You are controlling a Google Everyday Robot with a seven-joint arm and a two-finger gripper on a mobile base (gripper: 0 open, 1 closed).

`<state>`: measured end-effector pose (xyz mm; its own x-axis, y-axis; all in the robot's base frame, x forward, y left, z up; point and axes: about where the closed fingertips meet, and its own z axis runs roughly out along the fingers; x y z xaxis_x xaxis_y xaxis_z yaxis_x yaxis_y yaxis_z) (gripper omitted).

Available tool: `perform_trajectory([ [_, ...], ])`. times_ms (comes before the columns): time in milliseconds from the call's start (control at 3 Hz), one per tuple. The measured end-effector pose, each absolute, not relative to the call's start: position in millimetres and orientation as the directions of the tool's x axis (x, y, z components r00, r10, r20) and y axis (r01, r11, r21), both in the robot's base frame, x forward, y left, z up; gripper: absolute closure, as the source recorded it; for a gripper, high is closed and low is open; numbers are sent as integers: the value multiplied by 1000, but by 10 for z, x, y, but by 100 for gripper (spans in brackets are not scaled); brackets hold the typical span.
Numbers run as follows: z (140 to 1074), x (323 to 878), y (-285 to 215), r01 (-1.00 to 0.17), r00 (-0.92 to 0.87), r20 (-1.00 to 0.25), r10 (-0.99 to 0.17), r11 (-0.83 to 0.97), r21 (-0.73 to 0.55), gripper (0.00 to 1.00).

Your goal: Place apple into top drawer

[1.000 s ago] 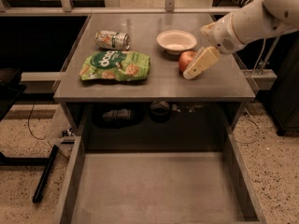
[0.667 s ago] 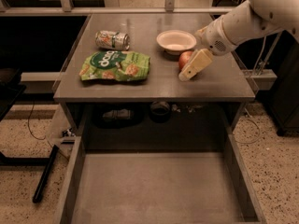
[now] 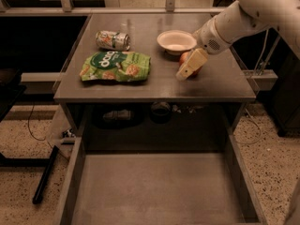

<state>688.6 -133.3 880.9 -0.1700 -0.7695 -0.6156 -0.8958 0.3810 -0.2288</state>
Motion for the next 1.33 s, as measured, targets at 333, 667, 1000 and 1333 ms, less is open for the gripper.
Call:
perform_trajectory([
  [333, 8724, 6977, -1378, -894, -196, -607, -770, 394, -212, 0],
  [667, 8634, 7041, -1424, -894, -217, -603, -768, 405, -193, 0],
  [1000, 8563, 7086, -1501, -889, -239, -607, -758, 422, -176, 0],
  [1333, 8562, 7087, -1500, -889, -239, -607, -758, 422, -176, 18],
])
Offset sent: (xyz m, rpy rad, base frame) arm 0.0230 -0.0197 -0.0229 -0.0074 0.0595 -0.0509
